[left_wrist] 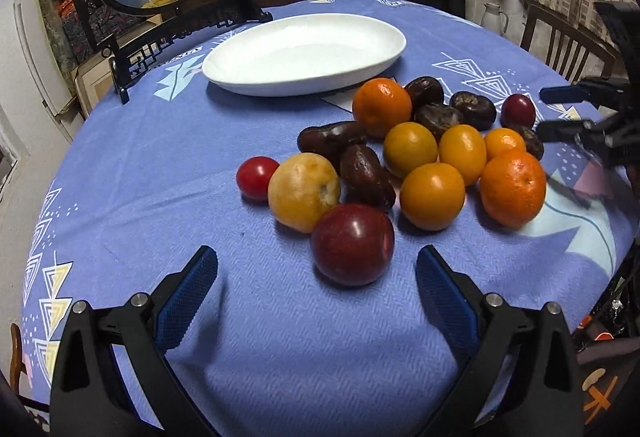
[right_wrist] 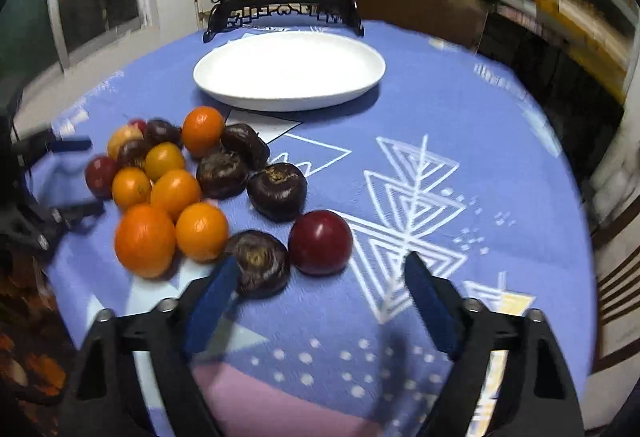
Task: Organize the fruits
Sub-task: 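Grasp a red plum with the left tool while the right tool grasps another red plum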
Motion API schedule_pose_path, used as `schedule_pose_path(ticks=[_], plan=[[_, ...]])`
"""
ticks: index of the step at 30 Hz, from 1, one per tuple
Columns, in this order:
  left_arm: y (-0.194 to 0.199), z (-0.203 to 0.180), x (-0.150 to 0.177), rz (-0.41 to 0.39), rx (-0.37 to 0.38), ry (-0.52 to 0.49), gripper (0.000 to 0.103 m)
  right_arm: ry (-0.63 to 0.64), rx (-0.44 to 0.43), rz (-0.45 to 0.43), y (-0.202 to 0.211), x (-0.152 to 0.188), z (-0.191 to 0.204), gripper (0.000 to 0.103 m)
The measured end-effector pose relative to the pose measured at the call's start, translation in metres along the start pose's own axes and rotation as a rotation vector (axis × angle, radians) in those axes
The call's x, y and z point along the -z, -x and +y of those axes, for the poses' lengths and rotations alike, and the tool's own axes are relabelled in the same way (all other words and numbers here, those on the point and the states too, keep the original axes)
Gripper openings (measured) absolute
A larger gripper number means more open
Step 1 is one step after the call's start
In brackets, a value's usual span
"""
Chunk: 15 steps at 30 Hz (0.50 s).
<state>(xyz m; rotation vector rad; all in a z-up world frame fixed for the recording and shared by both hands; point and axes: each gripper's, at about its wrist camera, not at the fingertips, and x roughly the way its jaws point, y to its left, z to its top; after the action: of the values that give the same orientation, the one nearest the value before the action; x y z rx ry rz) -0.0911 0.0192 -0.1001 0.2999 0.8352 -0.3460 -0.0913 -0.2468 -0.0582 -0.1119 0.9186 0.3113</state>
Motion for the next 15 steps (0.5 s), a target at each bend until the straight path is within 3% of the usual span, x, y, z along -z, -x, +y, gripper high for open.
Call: schedule_pose_path(ticks=[2,4,5,9,14,15], plan=[[-0.003,0.001,-0.002,0.002,0.007,0.008,0.098,-0.044,-0.025,-0.007,-0.002,-0.003,-0.007,0.075],[-0.009,0.002,-0.004,0.019,0.015,0.018,0.098,-0.055,-0.004,0.002,-0.009,-0.004,-0.010,0.068],[-0.012,0.003,-0.005,0.027,0.017,0.022,0.098,-0.060,-0.014,0.020,-0.014,-0.004,-0.011,0.059],[-0.018,0.008,-0.009,0.049,0.034,0.065,0.098,-0.104,-0.096,0.024,-0.021,-0.007,-0.017,0.048],[-0.020,0.010,-0.013,0.056,0.053,0.081,0.097,-0.179,-0.172,0.057,-0.026,-0.006,-0.028,0.046],[-0.020,0.008,-0.014,0.049,0.059,0.073,0.088,-0.180,-0.179,0.054,-0.026,-0.006,-0.029,0.044]])
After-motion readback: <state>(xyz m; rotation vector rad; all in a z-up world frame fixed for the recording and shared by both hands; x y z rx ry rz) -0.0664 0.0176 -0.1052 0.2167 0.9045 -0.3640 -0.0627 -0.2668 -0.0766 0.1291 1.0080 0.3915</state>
